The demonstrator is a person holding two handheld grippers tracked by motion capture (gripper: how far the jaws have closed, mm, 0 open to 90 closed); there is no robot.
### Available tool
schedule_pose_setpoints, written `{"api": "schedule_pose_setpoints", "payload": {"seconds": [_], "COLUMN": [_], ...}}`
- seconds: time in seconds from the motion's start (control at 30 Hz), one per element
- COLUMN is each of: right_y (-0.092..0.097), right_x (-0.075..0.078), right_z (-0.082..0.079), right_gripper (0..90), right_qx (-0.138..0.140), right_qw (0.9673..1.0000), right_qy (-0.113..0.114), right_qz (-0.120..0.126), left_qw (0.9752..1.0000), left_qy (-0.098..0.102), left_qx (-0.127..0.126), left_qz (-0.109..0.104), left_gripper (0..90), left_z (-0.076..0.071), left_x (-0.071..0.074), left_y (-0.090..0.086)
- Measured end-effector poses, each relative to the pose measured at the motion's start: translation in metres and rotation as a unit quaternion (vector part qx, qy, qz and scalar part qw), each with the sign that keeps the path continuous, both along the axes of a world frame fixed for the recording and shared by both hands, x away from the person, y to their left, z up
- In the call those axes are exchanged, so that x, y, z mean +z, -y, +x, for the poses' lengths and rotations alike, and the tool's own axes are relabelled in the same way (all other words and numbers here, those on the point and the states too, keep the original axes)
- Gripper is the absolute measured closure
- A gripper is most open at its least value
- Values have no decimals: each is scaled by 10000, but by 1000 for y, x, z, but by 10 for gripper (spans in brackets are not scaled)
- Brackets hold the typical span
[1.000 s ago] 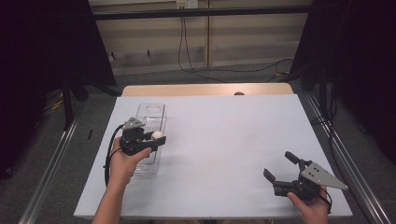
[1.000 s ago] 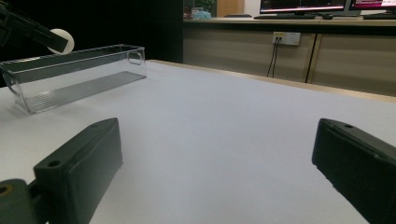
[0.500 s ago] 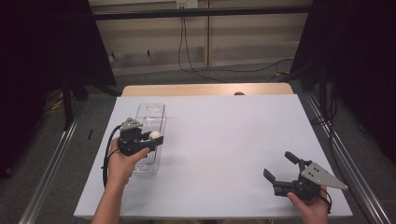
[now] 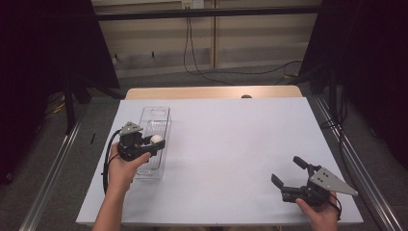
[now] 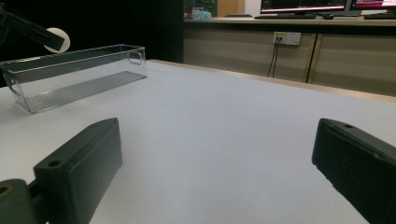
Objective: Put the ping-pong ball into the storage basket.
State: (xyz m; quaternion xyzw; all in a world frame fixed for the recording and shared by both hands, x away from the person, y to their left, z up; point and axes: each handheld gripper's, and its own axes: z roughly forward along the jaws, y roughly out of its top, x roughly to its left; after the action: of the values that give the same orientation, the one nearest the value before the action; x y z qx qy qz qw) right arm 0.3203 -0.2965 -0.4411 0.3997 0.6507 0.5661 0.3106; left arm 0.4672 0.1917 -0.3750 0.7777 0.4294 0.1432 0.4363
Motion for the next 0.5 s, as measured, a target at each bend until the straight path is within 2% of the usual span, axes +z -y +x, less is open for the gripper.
{"api": "schedule_pose_setpoints", "payload": {"seconds": [0.5], "right_y": [-1], "right_x": [0], "right_z": [0], "right_gripper": [12], "right_qx": [-7], "right_qw": [10000], "right_qy": [12], "right_qz": [3], "left_qw": [10000], "left_qy": [4], "left_qx": [71], "left_qz": [-7], "left_gripper": [512], "left_z": [-1], "left_x": [-1], "left_y": [-7]}}
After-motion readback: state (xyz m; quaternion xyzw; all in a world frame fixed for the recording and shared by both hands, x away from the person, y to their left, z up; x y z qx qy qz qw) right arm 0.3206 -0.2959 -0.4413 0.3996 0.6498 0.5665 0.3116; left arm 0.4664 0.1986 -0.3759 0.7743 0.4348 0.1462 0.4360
